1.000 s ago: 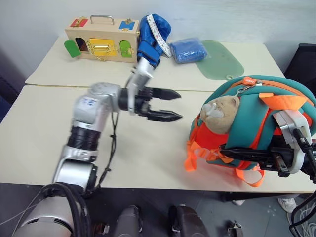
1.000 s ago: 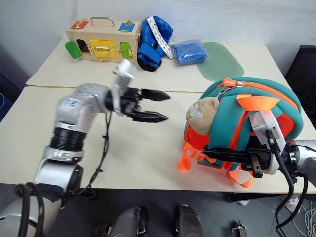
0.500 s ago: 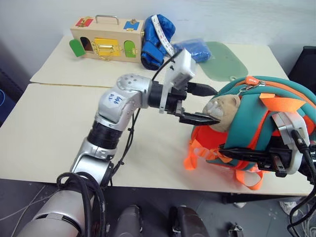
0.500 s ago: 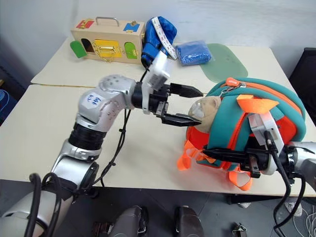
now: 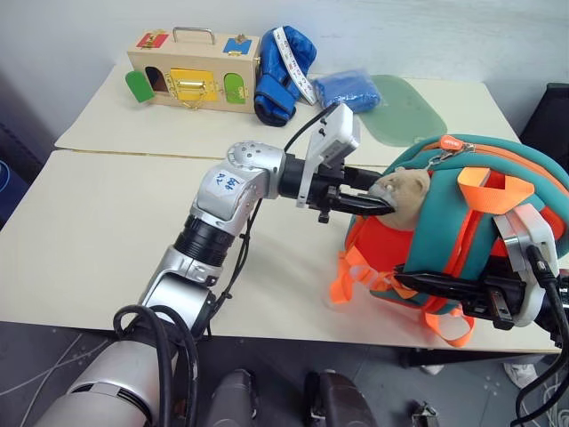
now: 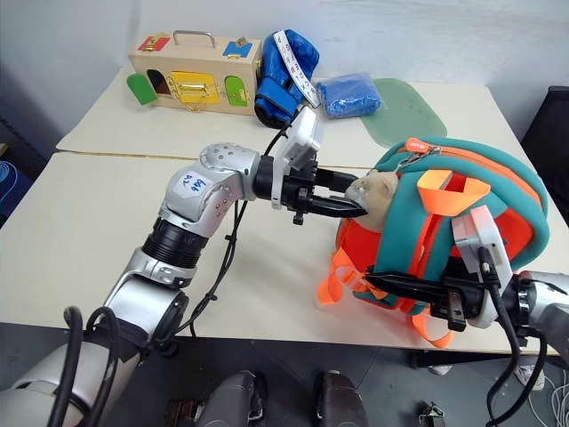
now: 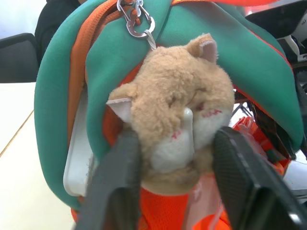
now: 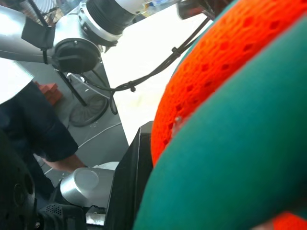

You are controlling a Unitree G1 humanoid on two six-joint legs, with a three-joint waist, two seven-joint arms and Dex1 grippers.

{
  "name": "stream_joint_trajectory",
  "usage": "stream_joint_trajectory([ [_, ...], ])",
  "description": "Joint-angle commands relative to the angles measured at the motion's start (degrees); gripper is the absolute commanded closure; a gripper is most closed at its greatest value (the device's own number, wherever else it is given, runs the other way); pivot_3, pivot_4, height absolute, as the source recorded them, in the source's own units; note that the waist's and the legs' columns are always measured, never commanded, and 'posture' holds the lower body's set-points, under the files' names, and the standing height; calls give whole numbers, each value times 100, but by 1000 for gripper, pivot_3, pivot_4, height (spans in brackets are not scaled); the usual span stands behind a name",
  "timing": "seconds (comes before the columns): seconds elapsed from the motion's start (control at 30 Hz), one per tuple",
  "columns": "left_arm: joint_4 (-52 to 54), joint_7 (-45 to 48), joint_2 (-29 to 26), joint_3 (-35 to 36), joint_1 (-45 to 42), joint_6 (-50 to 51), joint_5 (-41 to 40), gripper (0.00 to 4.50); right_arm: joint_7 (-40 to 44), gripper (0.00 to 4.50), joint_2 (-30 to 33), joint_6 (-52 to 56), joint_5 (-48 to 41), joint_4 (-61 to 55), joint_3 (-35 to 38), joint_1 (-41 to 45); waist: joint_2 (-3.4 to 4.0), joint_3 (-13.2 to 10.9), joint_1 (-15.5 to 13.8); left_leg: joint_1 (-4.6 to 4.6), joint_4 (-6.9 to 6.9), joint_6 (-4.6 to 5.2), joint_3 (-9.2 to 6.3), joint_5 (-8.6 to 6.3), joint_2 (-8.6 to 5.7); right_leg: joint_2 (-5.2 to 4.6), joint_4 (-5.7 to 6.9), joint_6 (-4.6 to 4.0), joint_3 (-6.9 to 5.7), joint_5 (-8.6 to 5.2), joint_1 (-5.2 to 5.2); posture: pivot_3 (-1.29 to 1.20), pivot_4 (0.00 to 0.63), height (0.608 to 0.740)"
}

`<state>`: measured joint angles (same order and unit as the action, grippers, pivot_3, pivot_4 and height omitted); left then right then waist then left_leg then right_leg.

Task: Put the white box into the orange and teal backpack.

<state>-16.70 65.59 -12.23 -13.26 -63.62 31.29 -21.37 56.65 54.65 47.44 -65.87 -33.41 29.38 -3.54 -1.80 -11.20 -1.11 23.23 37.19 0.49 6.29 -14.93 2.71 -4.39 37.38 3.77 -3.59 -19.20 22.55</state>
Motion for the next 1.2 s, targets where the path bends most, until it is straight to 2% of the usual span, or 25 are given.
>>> stream_joint_trajectory([
  [0.03, -194, 76, -305, 332, -380, -96, 14, 3489, -15, 4500, -67, -98, -137, -147, 348, -172, 0, 0, 7, 0, 0, 0, 0, 0, 0, 0, 0, 0, 0, 0, 0, 0, 150, 740],
  [0.07, -391, 131, -430, 415, -537, -163, 35, 3655, -7, 4500, -76, -98, -139, -120, 423, -245, 0, 0, 5, 0, 0, 0, 0, 0, 0, 0, 1, 0, 0, 0, 0, 0, 150, 740],
  [0.23, -1531, 500, -1002, 772, -1251, -535, 59, 3655, 71, 4500, -116, -106, -86, 11, 679, -562, 0, 0, 16, 0, -2, 1, 1, 0, -1, 1, -1, 0, -3, 0, 1, 0, 150, 740],
  [0.3, -2005, 742, -1289, 706, -1373, -940, 273, 3655, 85, 4500, -157, -113, -80, 57, 758, -684, 0, 0, 39, 1, -4, 1, 3, 0, -1, 3, -1, -1, -4, 0, 4, 0, 150, 740],
  [0.43, -2477, 1224, -1655, 519, -1234, -1355, 537, 3655, 66, 4500, -231, -146, -176, 148, 928, -829, 1, 0, 101, -3, -9, 0, 5, 0, 1, 5, 1, -5, -4, -3, 5, 0, 150, 740],
  [0.53, -2264, 1539, -1888, 312, -604, -1603, 768, 3655, -28, 4500, -280, -116, -394, 312, 1109, -810, 1, 1, 110, -1, -4, 1, 3, -1, 0, 2, 0, -4, -5, -3, 2, 0, 150, 740],
  [0.7, -1875, 1449, -1897, 206, 74, -1819, 979, 3655, -143, 4500, -301, -188, -280, 555, 1096, -736, 0, 0, 118, -1, -2, 0, 2, 0, 4, 2, 4, -5, -3, -3, 3, 0, 150, 740],
  [0.93, -1669, 1196, -1841, 34, 502, -2075, 1297, 3655, -488, 4500, -506, -384, 162, 786, 720, -418, 1, 1, 108, -3, 0, 7, 1, -4, -1, -4, 4, -5, -2, -3, -2, 0, 150, 740],
  [1.07, -1942, 1208, -1813, 392, 28, -1575, 981, 3655, -468, 4500, -610, -554, 504, 824, 426, -370, 1, 0, 119, -2, -1, 5, 1, -3, 2, 0, 7, -5, -3, -3, 3, 0, 150, 740],
  [1.2, -2603, 1374, -1878, 752, -966, -1372, 772, 3655, -381, 4500, -689, -654, 608, 840, 242, -308, 0, 0, 116, 4, 2, 5, 3, -3, 0, 2, 7, -5, -7, -3, 6, 0, 150, 740],
])
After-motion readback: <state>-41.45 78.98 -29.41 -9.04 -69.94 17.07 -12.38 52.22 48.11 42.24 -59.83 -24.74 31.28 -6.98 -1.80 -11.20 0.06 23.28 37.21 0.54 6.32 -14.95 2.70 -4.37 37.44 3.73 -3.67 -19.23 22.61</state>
